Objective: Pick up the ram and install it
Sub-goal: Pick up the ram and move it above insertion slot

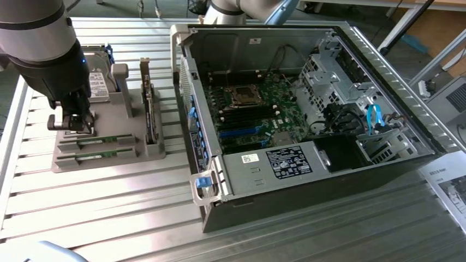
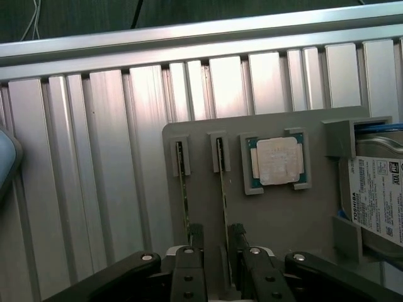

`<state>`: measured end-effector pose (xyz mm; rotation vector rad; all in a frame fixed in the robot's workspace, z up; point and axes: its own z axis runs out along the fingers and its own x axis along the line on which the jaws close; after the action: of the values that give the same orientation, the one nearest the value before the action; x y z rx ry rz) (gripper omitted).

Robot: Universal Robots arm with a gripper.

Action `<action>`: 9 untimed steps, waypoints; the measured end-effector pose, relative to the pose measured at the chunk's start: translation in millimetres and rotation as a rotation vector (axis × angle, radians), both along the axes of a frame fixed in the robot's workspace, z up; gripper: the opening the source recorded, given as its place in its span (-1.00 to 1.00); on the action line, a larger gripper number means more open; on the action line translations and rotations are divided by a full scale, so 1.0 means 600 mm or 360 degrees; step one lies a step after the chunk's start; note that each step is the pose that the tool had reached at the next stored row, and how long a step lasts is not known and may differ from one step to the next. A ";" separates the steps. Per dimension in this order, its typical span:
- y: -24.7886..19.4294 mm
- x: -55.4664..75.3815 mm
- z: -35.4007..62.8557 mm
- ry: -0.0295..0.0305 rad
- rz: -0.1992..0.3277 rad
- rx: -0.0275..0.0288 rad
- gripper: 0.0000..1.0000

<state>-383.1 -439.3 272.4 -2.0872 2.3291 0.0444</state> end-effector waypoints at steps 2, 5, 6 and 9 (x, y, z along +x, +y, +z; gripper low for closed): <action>0.0001 0.000 0.000 0.00002 0.0019 0.00000 -0.40; 0.0000 0.001 0.000 0.00003 0.0046 -0.00002 -0.40; 0.0001 0.001 0.000 0.00002 0.0056 -0.00001 -0.40; 0.0000 0.001 0.000 0.00003 0.0065 -0.00001 -0.40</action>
<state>-382.7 -439.3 272.2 -2.1346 2.2868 0.0450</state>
